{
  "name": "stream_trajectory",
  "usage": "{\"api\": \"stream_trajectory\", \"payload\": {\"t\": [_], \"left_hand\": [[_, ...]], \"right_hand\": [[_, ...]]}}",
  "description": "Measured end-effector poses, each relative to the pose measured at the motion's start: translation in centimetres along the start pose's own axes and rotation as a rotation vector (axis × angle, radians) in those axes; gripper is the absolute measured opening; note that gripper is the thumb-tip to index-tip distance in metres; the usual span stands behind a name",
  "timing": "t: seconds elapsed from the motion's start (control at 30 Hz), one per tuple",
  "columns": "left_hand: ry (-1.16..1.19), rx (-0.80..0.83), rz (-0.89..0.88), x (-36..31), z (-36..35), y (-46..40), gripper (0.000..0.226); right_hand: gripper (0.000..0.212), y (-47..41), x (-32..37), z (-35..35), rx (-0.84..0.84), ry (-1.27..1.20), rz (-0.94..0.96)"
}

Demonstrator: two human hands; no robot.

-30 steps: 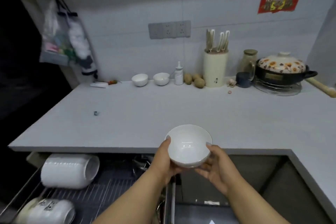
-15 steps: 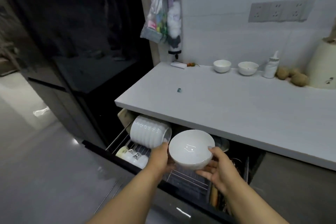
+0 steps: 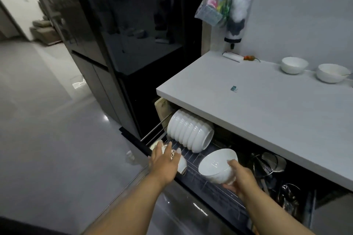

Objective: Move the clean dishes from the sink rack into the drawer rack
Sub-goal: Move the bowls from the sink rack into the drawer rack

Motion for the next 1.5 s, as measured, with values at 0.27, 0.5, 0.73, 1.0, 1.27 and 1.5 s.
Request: {"api": "stream_trajectory", "payload": {"t": [0.27,0.5,0.73,1.0,1.27,1.5], "left_hand": [[-0.376,0.040,-0.180,1.9,-2.4,-5.5,0.064],[-0.489,0.126,-0.265,3.2,-5.0,-8.6,0.066],[-0.622,0.139,-0.404,4.2,-7.5,-10.1,0.082],[-0.552,0.115,-0.413,4.7,-7.5,-10.3,0.084],[-0.528,0.105,-0.402,4.8,-7.5,-10.5,0.085],[-0.545,0.112,-0.386,4.8,-7.6,-10.5,0.082]], "right_hand": [[0.041,-8.0,-3.8,-6.6,-0.053,0.173,-0.086],[0.092,-14.9,-9.4,-10.5,-0.066,0.427,-0.137],[0.108,-14.9,-10.1,-14.2,-0.069,0.578,-0.124],[0.098,-13.4,-10.3,-17.4,-0.102,0.588,-0.166],[0.087,-14.5,-11.3,-17.7,-0.106,0.563,-0.159],[0.085,-14.8,-11.1,-17.5,-0.021,0.611,-0.142]]}}
Point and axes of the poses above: each hand's wrist, its own y-axis away from the middle knuckle, its own z-axis out of the back of the hand, x = y × z, the point moved 5 cm from there along -y, towards the middle knuckle, and after that the axes turned 13 degrees about -x, right-handed, at the moved point
